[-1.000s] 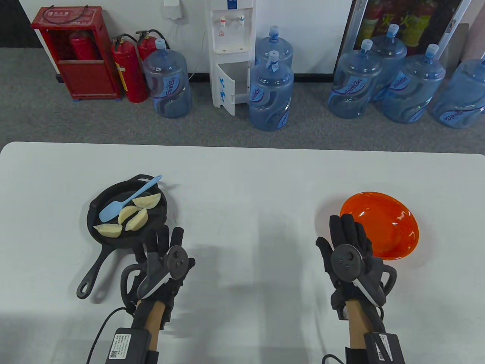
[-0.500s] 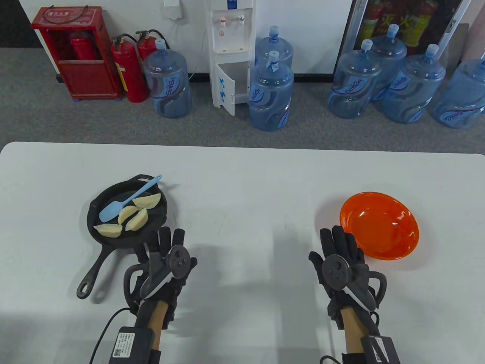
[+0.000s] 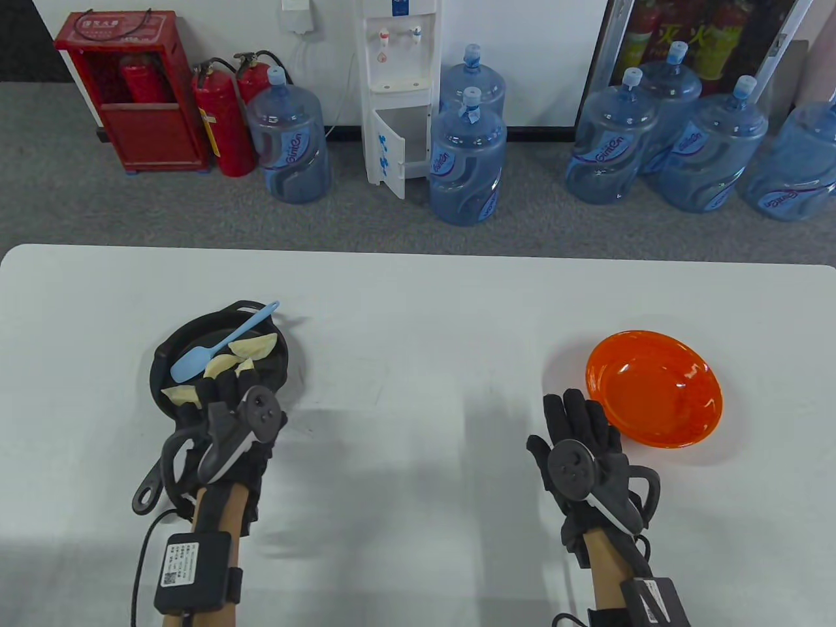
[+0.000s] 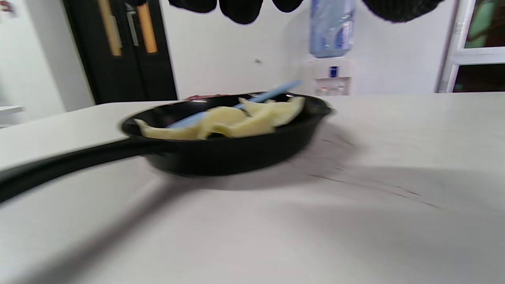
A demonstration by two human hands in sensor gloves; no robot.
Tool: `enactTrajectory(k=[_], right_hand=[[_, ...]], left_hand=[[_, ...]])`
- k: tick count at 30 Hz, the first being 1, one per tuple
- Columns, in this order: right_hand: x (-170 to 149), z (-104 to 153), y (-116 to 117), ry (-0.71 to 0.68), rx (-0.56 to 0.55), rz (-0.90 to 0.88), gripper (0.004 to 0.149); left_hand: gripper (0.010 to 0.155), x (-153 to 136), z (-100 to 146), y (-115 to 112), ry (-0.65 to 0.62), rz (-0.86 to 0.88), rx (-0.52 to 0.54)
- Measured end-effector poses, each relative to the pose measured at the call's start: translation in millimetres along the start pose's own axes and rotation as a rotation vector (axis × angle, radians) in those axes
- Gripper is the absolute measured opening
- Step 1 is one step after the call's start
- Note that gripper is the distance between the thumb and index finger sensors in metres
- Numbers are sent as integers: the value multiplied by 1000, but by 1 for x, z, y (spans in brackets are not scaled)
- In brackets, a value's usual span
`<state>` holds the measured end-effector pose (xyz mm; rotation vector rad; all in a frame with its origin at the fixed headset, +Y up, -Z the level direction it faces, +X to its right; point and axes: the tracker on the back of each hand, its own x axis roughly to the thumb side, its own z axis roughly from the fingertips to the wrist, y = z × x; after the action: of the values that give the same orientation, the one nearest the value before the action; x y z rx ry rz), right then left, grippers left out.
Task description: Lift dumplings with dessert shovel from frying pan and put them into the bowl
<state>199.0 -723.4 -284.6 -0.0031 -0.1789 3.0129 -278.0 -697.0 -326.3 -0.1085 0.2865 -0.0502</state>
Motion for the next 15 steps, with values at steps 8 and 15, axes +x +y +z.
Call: enactTrajectory(k=[8, 15], right_hand=[[-4, 0, -2, 21, 2, -11, 70], [-8, 1, -3, 29, -4, -16, 70]], left_hand=[[81, -59, -12, -18, 187, -79, -96], [80, -73, -20, -39, 249, -70, -134]])
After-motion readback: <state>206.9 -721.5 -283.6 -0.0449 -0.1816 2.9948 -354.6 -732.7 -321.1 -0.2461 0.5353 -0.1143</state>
